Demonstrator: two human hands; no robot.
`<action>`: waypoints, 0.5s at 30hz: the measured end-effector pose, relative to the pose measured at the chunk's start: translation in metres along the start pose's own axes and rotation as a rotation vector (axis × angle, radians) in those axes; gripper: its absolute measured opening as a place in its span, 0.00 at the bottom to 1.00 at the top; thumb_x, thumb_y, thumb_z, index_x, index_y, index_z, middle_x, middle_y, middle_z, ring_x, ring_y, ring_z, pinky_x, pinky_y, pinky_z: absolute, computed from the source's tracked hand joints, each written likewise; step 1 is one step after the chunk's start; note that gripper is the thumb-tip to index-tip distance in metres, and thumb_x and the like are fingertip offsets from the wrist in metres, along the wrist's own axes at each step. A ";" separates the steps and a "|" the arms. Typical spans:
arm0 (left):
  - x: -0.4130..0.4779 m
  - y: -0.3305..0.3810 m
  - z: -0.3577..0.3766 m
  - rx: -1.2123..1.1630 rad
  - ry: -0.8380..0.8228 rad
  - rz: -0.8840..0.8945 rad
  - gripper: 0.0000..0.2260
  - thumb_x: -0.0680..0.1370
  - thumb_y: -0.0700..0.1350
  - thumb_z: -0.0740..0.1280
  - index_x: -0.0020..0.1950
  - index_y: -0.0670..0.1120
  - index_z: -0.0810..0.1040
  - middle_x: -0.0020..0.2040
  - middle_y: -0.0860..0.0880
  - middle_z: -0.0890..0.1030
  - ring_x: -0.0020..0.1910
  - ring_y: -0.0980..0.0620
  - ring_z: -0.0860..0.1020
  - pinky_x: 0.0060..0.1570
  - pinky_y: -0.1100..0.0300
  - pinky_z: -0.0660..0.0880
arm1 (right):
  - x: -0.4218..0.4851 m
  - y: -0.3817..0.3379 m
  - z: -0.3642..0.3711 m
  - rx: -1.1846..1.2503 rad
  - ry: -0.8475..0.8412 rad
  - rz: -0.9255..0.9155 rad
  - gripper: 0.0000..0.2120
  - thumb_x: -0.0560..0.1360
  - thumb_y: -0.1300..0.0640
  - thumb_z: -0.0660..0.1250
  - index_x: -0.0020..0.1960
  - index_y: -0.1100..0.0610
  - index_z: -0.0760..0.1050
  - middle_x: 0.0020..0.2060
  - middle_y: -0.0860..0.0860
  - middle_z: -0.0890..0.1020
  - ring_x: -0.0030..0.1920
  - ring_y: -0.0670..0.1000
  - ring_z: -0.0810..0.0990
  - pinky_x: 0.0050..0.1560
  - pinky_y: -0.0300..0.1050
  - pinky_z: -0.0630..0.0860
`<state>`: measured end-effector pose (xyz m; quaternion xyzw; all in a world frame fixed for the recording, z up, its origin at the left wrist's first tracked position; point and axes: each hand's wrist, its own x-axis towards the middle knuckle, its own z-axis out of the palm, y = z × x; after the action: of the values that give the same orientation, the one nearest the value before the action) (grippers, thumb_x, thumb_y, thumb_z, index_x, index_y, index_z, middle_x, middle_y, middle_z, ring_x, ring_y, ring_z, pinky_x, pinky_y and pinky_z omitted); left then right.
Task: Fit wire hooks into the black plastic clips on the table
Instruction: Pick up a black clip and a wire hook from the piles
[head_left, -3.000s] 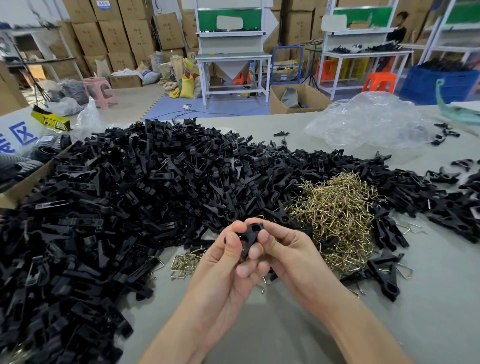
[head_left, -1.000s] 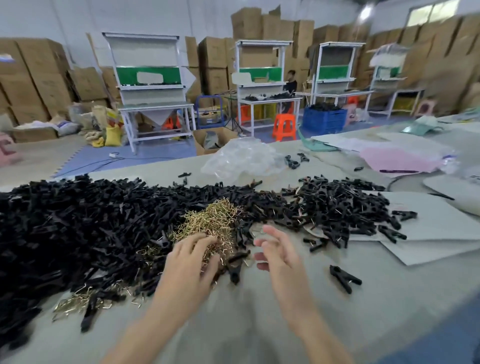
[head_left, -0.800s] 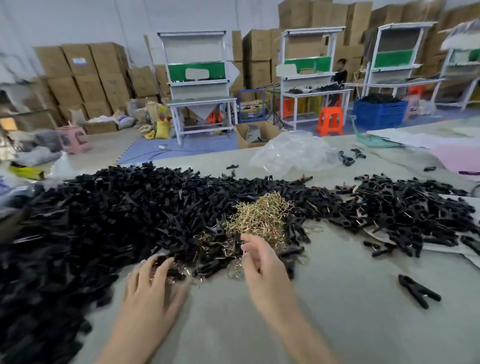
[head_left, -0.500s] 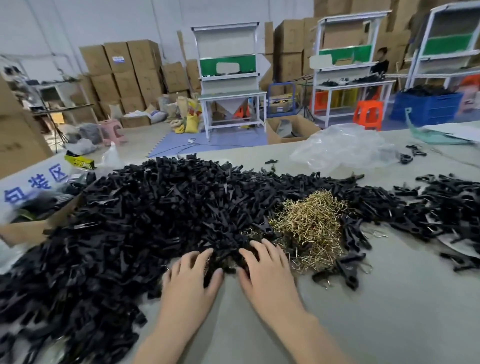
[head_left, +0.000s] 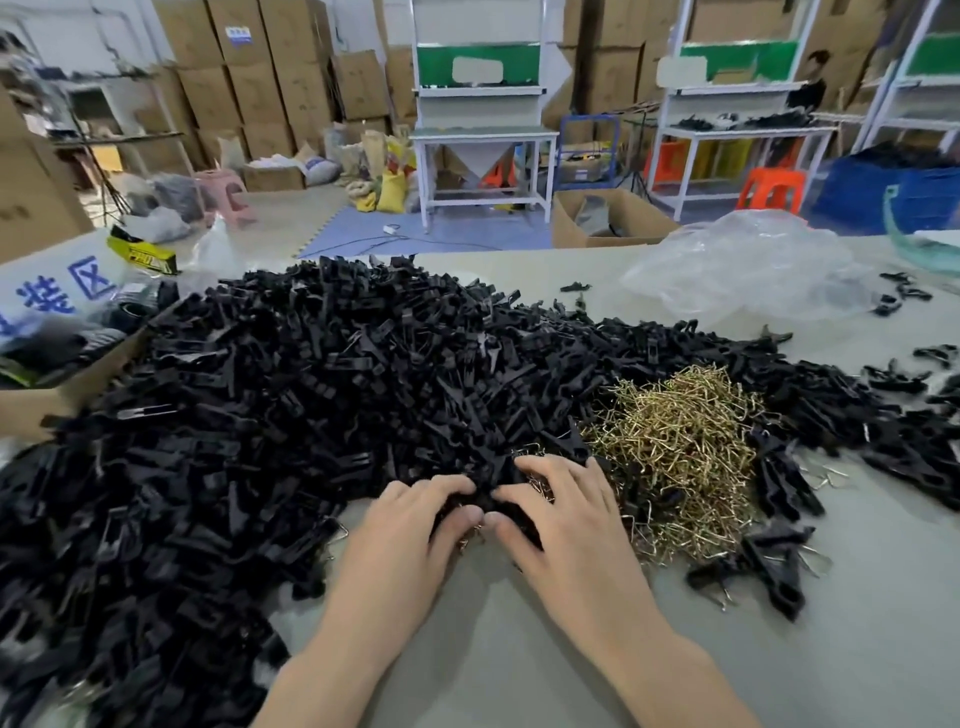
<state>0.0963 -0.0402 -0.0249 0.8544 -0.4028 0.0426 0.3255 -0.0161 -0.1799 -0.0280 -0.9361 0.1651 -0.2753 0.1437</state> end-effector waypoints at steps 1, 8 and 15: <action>-0.001 0.001 0.000 -0.013 0.003 -0.022 0.19 0.77 0.66 0.54 0.63 0.63 0.74 0.45 0.63 0.75 0.48 0.58 0.74 0.48 0.61 0.72 | 0.001 0.000 -0.001 0.004 0.013 -0.006 0.14 0.79 0.43 0.62 0.57 0.47 0.81 0.61 0.47 0.78 0.67 0.50 0.72 0.76 0.57 0.58; -0.003 0.003 -0.003 -0.264 0.267 -0.120 0.08 0.82 0.61 0.53 0.55 0.65 0.71 0.48 0.66 0.82 0.45 0.55 0.77 0.47 0.53 0.74 | 0.001 0.000 -0.009 0.130 0.098 0.053 0.16 0.80 0.44 0.61 0.56 0.52 0.82 0.57 0.45 0.79 0.62 0.45 0.70 0.69 0.59 0.70; -0.006 0.015 -0.011 -0.600 0.322 -0.197 0.14 0.82 0.61 0.55 0.58 0.62 0.78 0.34 0.56 0.76 0.31 0.57 0.73 0.36 0.62 0.73 | 0.001 -0.002 -0.015 0.384 0.099 0.107 0.14 0.82 0.43 0.60 0.63 0.46 0.78 0.53 0.35 0.78 0.59 0.38 0.74 0.62 0.36 0.69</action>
<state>0.0834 -0.0364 -0.0107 0.7376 -0.2564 0.0250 0.6241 -0.0237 -0.1813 -0.0148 -0.8667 0.1658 -0.3394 0.3259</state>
